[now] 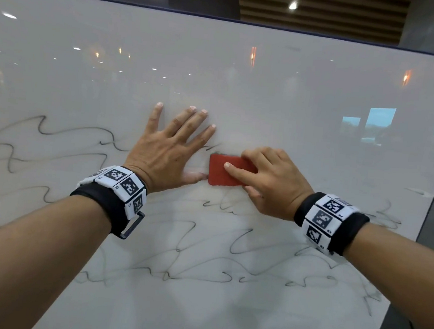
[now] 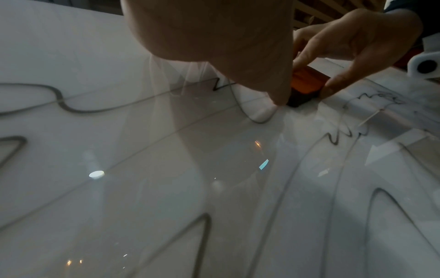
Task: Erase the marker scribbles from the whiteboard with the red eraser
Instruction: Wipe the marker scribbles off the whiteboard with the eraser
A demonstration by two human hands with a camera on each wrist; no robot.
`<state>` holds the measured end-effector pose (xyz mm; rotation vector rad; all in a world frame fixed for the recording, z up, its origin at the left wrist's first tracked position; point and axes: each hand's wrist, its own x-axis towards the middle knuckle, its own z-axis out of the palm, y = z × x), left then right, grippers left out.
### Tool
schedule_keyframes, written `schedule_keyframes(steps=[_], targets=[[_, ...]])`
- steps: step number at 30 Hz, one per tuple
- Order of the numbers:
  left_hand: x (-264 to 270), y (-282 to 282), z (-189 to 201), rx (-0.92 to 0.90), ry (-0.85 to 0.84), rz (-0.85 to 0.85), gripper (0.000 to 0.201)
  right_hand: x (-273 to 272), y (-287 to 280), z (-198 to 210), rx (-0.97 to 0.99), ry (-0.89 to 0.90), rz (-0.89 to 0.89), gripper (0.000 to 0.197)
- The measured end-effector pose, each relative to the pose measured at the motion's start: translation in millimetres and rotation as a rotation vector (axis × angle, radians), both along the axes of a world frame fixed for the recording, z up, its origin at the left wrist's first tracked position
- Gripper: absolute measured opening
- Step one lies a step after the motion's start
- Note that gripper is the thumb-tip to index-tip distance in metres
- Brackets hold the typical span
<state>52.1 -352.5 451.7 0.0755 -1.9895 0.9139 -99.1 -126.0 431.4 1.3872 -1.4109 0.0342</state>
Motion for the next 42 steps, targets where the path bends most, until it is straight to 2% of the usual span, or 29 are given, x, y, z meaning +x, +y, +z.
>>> schedule_keyframes(steps=[2, 5, 7, 10, 12, 15, 18, 21, 23, 26, 28, 31, 33, 37, 39, 42], targets=[[1, -3, 0, -0.006, -0.008, -0.007, 0.094, 0, 1, 11, 0.009, 0.003, -0.005, 0.053], [3, -7, -1, 0.002, -0.01, -0.015, 0.097, -1, -1, 27, -0.149, -0.069, -0.015, 0.056], [5, -10, -3, 0.008, -0.011, -0.021, 0.1, 2, -7, 19, -0.224, -0.099, -0.001, 0.056], [10, -17, -4, 0.006, -0.01, -0.039, 0.102, 11, -18, -4, -0.103, -0.045, 0.027, 0.053], [13, -22, -4, 0.001, -0.018, -0.046, 0.102, 14, -19, 4, -0.022, 0.001, 0.019, 0.053], [16, -28, -3, 0.002, -0.025, -0.046, 0.103, 16, -21, 28, -0.111, -0.036, -0.002, 0.055], [21, -33, -3, 0.009, -0.02, -0.059, 0.103, 21, -30, 19, -0.201, -0.073, 0.007, 0.056], [27, -42, -2, -0.004, -0.019, -0.066, 0.103, 28, -37, 1, -0.058, -0.021, 0.031, 0.052], [31, -48, -1, -0.012, -0.024, -0.069, 0.102, 28, -37, 11, -0.001, 0.016, 0.017, 0.051], [34, -53, 1, -0.014, -0.032, -0.069, 0.101, 28, -41, 34, -0.154, -0.063, -0.023, 0.053], [36, -55, 1, -0.009, -0.036, -0.073, 0.101, 33, -47, 28, -0.244, -0.096, -0.031, 0.055], [40, -58, 1, -0.009, -0.047, -0.076, 0.102, 41, -57, 0, -0.118, -0.021, 0.002, 0.051], [42, -61, 0, -0.014, -0.055, -0.077, 0.102, 44, -56, 0, -0.017, 0.018, -0.009, 0.047], [45, -65, 0, -0.016, -0.055, -0.075, 0.103, 45, -55, 30, -0.189, -0.072, -0.053, 0.054], [46, -66, 0, -0.017, -0.054, -0.08, 0.103, 47, -60, 26, -0.239, -0.087, -0.047, 0.056], [47, -67, 0, -0.023, -0.05, -0.085, 0.101, 52, -68, -3, -0.104, -0.027, -0.003, 0.053]])
